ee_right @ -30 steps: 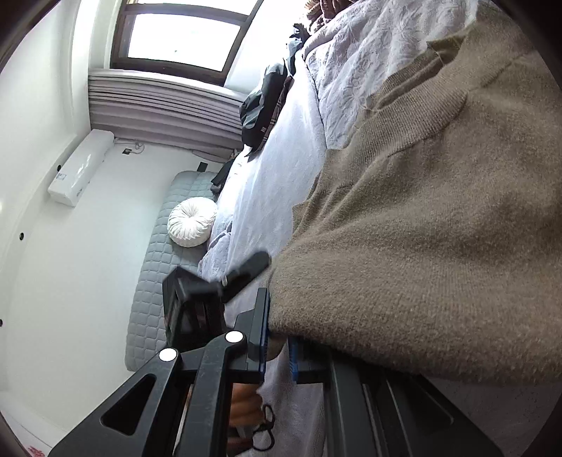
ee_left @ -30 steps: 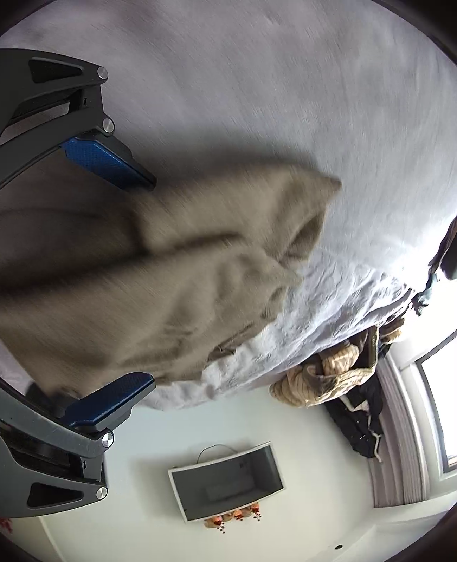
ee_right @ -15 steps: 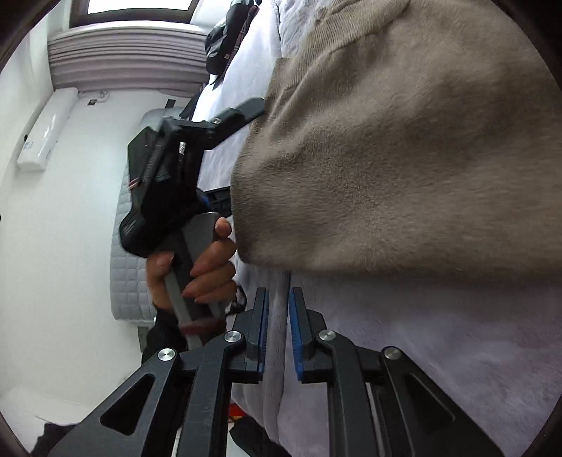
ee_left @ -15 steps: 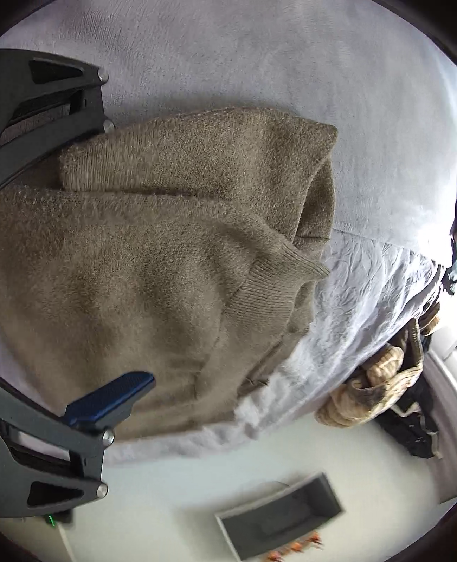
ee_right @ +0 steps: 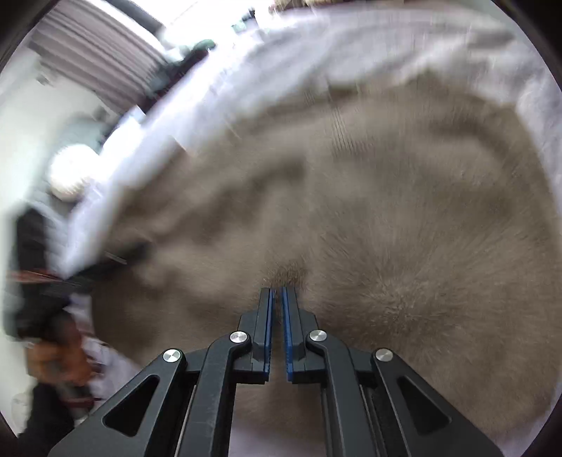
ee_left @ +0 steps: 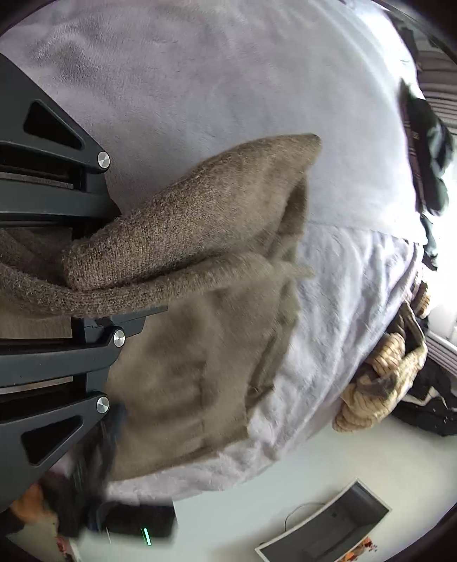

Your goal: Fold small clothes

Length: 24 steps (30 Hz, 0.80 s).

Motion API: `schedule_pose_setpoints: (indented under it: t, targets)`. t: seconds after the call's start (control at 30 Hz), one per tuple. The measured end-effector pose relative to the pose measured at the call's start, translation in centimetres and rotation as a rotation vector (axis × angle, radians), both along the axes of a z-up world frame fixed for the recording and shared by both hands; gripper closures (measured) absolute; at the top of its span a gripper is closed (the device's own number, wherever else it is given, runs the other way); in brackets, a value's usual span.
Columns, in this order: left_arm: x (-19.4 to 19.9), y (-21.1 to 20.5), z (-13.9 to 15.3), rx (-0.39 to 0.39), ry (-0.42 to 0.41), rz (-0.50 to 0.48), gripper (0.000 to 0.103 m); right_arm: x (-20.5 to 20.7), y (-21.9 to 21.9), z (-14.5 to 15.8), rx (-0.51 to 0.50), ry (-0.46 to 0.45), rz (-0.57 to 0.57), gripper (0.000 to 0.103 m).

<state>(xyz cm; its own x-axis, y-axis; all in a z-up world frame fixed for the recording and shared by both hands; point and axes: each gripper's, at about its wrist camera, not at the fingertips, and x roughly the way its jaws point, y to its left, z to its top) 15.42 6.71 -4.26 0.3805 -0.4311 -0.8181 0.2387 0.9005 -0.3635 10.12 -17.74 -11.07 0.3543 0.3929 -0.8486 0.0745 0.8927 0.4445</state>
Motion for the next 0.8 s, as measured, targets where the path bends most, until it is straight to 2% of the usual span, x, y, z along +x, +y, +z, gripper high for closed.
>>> schedule_pose_setpoints:
  t: [0.13, 0.23, 0.3, 0.47, 0.6, 0.7, 0.8]
  targets:
    - [-0.5, -2.9, 3.5, -0.002, -0.074, -0.044, 0.082, -0.5, -0.2, 0.0, 0.003, -0.046, 0.012, 0.098]
    - [-0.7, -6.1, 6.1, 0.000, -0.124, -0.092, 0.082, -1.3, -1.7, 0.2, 0.086, -0.063, 0.021, 0.098]
    - [-1.0, -8.4, 7.3, 0.007, -0.152, -0.131, 0.082, -2.3, -3.7, 0.9, 0.156, -0.075, -0.002, 0.098]
    - [-1.8, -16.2, 9.2, 0.061, -0.203, -0.264, 0.082, -5.1, -10.1, 2.5, 0.230, -0.139, -0.113, 0.098]
    - [-2.5, -23.2, 8.3, 0.098, -0.198, -0.374, 0.082, -7.0, -15.2, 1.8, 0.338, -0.156, -0.215, 0.093]
    - [-2.7, -28.3, 5.5, 0.176, -0.167, -0.433, 0.082, -8.0, -17.2, -0.3, 0.413, -0.124, -0.253, 0.093]
    - [-3.1, -30.5, 2.7, 0.256, -0.124, -0.433, 0.078, -8.3, -18.0, -2.0, 0.516, -0.127, -0.285, 0.096]
